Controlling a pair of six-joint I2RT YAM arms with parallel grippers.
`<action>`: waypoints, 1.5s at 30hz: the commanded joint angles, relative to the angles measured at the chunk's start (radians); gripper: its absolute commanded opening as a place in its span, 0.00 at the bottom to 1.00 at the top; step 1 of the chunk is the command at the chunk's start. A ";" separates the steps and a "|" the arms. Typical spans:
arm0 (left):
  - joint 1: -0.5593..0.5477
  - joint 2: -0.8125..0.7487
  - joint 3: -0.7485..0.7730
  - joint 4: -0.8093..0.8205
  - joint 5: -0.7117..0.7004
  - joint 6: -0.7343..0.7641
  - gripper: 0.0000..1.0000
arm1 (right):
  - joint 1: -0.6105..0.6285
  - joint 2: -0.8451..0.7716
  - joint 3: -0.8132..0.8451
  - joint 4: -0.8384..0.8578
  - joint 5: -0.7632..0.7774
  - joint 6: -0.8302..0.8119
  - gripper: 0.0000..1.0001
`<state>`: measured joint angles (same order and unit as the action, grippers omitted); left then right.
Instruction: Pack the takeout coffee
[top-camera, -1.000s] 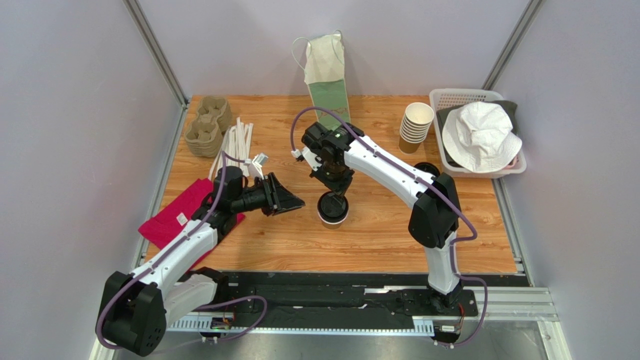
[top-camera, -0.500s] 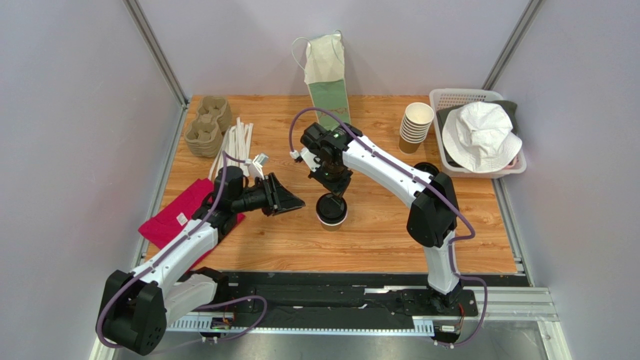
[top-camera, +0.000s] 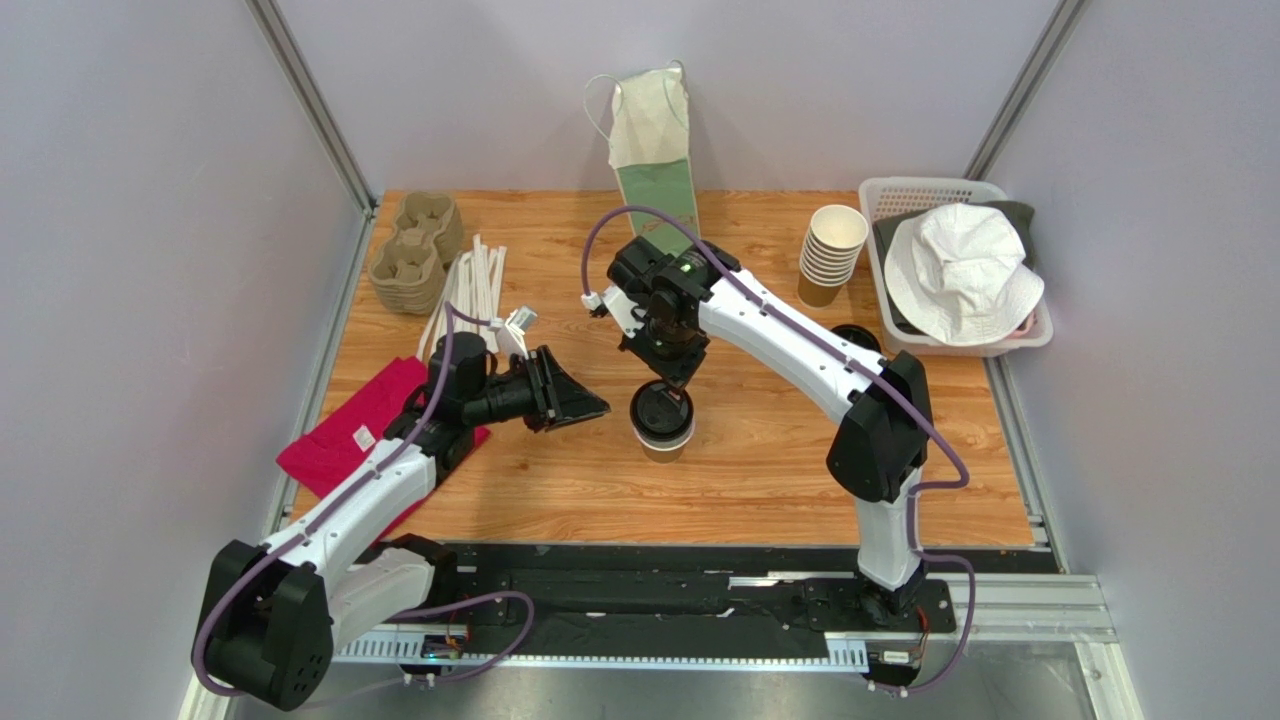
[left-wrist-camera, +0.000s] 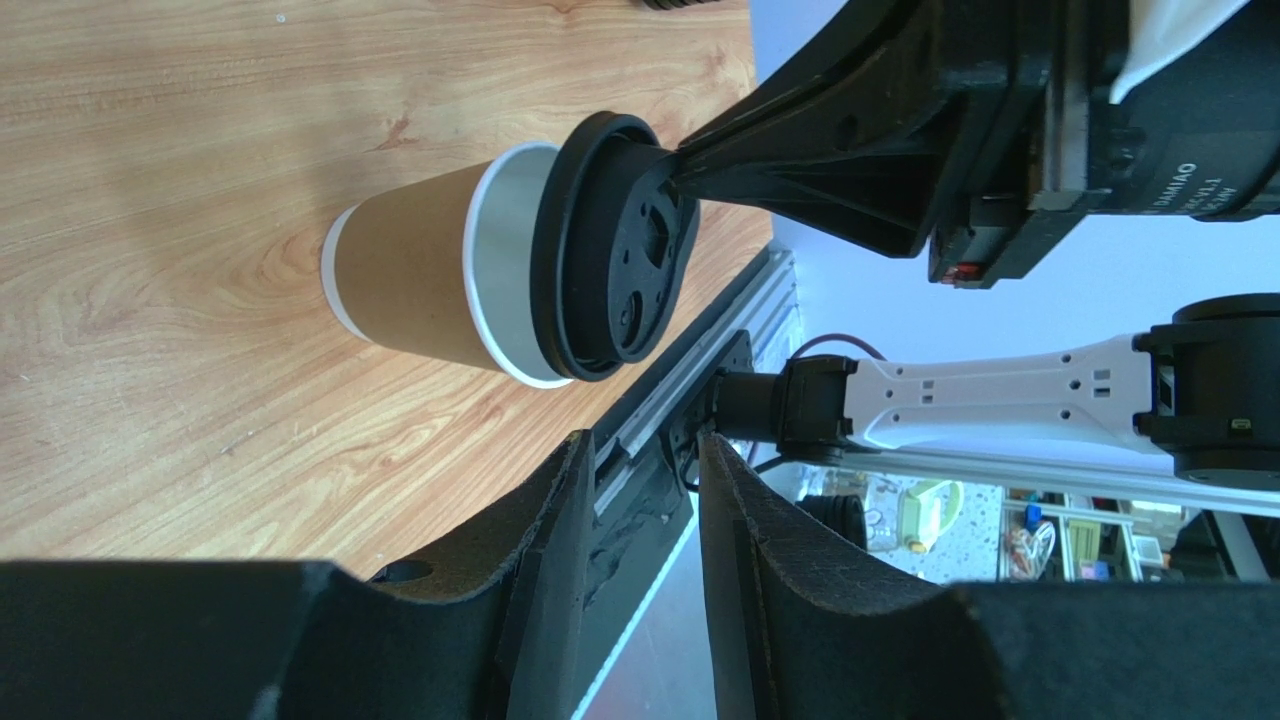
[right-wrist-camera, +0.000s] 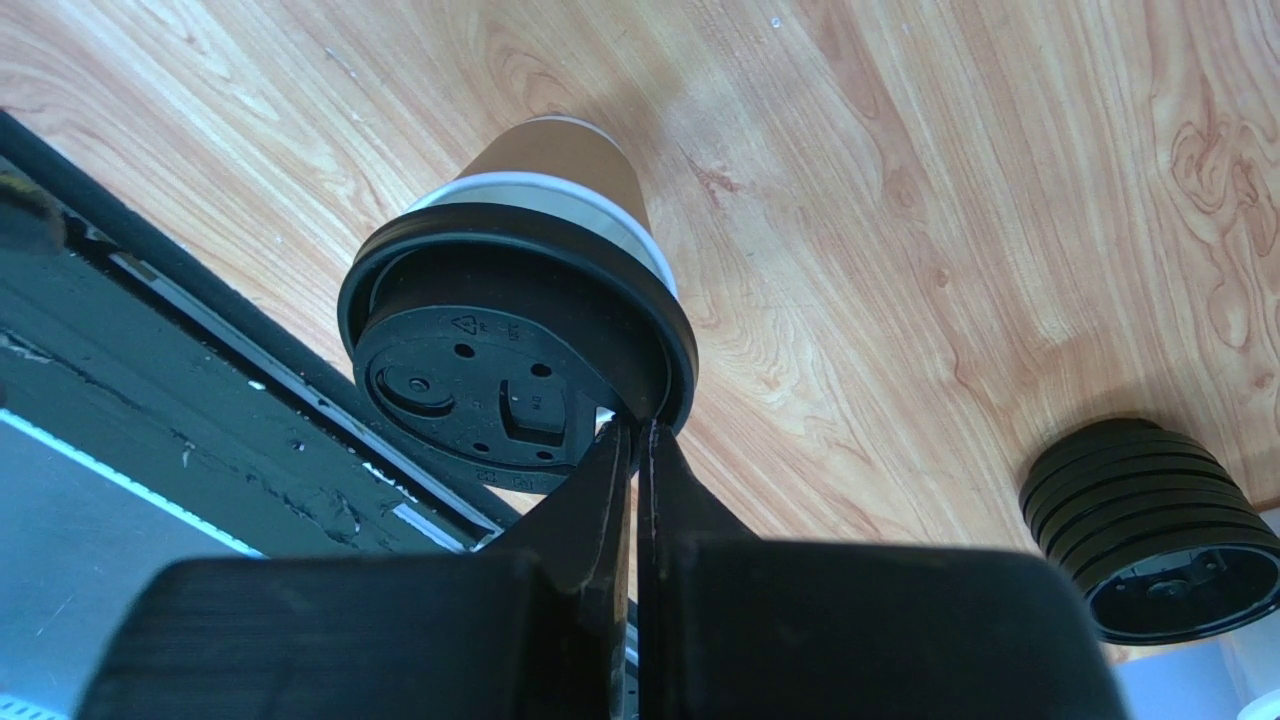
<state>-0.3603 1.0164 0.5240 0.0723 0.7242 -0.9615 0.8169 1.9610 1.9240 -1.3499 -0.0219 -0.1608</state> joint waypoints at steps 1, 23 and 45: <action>-0.008 -0.013 0.002 0.037 -0.002 0.023 0.40 | 0.007 -0.048 -0.006 -0.038 -0.036 -0.011 0.00; -0.009 -0.010 0.004 0.041 0.003 0.015 0.40 | 0.010 0.055 0.016 -0.054 -0.001 -0.040 0.00; -0.029 0.027 0.010 0.080 0.017 0.006 0.39 | 0.008 0.061 0.046 -0.069 -0.033 -0.049 0.47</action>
<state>-0.3851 1.0451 0.5240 0.1032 0.7250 -0.9611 0.8181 2.0445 1.9255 -1.3499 -0.0391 -0.1967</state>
